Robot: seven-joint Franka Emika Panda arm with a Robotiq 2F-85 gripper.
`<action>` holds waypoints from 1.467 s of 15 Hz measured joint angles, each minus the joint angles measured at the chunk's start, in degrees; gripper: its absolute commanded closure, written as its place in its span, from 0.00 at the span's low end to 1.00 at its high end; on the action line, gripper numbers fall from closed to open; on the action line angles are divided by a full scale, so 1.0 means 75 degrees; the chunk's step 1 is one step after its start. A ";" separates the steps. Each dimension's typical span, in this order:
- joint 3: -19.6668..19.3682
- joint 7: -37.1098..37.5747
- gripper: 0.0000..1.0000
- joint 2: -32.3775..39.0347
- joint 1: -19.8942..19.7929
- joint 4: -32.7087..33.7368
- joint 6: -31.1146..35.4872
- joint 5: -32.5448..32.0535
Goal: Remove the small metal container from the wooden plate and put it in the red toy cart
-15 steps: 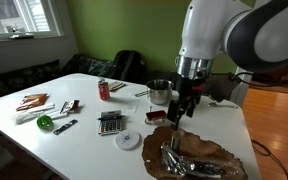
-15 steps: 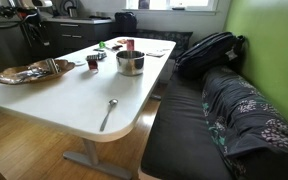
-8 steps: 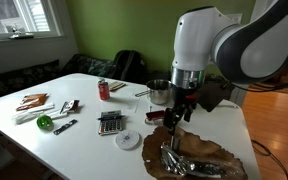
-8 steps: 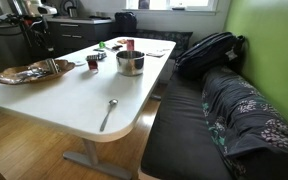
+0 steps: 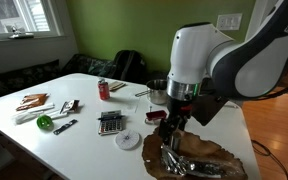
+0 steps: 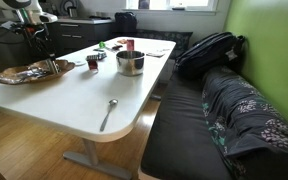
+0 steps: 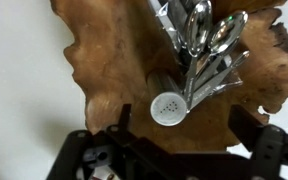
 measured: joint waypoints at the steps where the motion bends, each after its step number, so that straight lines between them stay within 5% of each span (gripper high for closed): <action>1: -0.0073 0.0000 0.11 0.0054 0.0078 0.0024 0.0094 0.0000; 4: -0.0257 0.0000 0.34 0.0203 0.0281 0.0116 0.0150 0.0000; 7: -0.0329 0.0000 0.45 0.0297 0.0384 0.0156 0.0141 0.0006; 9: -0.0362 0.0000 0.68 0.0302 0.0424 0.0158 0.0134 0.0007; 12: -0.0424 0.0000 0.89 0.0302 0.0474 0.0165 0.0106 0.0007; 18: -0.0554 0.0044 0.89 0.0161 0.0484 0.0195 -0.0074 0.0008; 19: -0.0658 0.0116 0.64 0.0018 0.0469 0.0183 0.0032 0.0011; 22: -0.0732 0.0144 0.64 -0.0558 0.0258 0.0043 0.0325 0.0137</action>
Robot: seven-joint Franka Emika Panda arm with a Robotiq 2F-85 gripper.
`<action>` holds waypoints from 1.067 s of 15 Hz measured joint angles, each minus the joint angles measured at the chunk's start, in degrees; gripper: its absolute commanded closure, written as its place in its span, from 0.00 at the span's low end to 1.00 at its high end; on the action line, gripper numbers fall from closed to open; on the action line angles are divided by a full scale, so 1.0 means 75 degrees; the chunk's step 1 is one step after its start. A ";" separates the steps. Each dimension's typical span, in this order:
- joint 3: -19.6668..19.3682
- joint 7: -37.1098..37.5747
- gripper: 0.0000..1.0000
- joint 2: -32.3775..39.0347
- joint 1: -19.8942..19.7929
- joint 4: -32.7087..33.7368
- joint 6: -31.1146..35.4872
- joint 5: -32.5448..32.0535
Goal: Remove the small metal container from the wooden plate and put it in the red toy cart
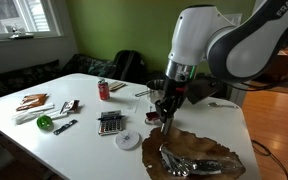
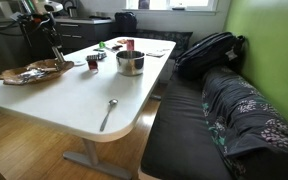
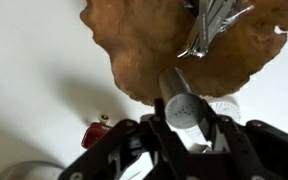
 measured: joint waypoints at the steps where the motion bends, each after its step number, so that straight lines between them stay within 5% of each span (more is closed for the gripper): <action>1: 0.0001 0.0000 0.64 -0.0126 -0.0019 -0.0066 0.0000 0.0016; 12: 0.0013 0.0002 0.64 -0.0208 -0.0016 -0.0194 0.0010 0.0031; 13: 0.0013 0.0002 0.89 -0.0208 -0.0016 -0.0196 0.0010 0.0031; 16: 0.0008 0.0002 0.89 -0.0208 -0.0022 -0.0173 0.0011 0.0002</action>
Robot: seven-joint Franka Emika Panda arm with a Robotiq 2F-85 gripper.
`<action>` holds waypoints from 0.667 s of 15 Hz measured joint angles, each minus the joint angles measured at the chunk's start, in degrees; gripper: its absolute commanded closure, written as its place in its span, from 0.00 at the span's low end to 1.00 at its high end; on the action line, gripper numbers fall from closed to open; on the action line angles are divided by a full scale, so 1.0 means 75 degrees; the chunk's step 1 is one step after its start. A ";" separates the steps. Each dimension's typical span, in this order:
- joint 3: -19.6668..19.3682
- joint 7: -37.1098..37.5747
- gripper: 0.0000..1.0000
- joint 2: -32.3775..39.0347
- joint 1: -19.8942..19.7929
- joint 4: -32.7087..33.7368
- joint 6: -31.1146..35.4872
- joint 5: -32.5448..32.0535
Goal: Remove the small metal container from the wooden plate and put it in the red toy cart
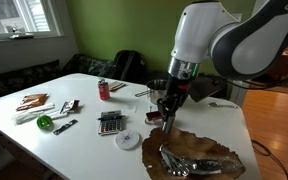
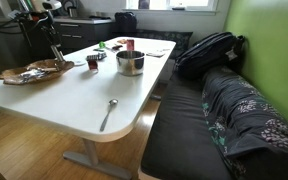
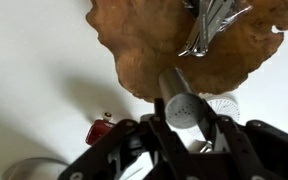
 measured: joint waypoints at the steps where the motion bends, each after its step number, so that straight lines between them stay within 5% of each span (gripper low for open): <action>1: -0.0027 0.0021 0.89 -0.0009 -0.0009 0.0047 0.0000 -0.0012; 6: -0.0842 0.0852 0.89 -0.0575 -0.0131 0.0601 0.0301 -0.0642; 7: -0.1100 0.1176 0.64 -0.0685 -0.0144 0.0758 0.0301 -0.0944; 9: -0.1573 0.1998 0.64 -0.0747 -0.0154 0.1009 0.0227 -0.1730; 10: -0.1688 0.2155 0.89 -0.0736 -0.0161 0.1049 0.0226 -0.1884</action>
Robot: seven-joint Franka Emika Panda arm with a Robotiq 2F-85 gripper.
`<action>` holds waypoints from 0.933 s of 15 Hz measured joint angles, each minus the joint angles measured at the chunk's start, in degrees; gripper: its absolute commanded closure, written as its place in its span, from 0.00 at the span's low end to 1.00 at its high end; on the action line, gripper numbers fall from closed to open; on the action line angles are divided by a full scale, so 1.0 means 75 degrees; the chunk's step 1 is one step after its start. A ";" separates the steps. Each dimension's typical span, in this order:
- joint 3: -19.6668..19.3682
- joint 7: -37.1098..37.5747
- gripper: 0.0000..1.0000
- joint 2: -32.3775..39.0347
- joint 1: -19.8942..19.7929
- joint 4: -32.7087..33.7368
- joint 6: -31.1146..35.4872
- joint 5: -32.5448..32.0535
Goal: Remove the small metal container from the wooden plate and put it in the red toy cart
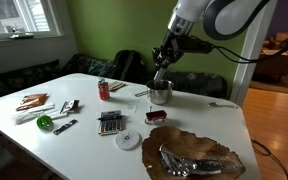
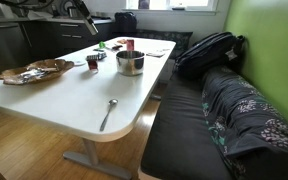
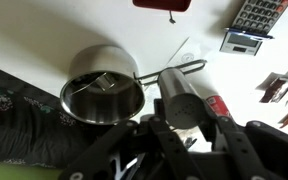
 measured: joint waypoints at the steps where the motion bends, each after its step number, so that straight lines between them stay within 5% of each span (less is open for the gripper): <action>1: -0.0031 0.0077 0.89 0.0016 0.0001 0.0006 0.0000 -0.0052; 6: 0.0423 -0.0076 0.89 0.0249 -0.0216 0.0090 -0.0666 0.0801; 11: 0.0798 -0.0659 0.89 0.0574 -0.0641 0.0413 -0.2016 0.0720; 12: 0.0910 -0.0829 0.64 0.0628 -0.0741 0.0418 -0.2047 0.0982; 14: 0.1075 -0.1049 0.64 0.0708 -0.0894 0.0446 -0.2047 0.1409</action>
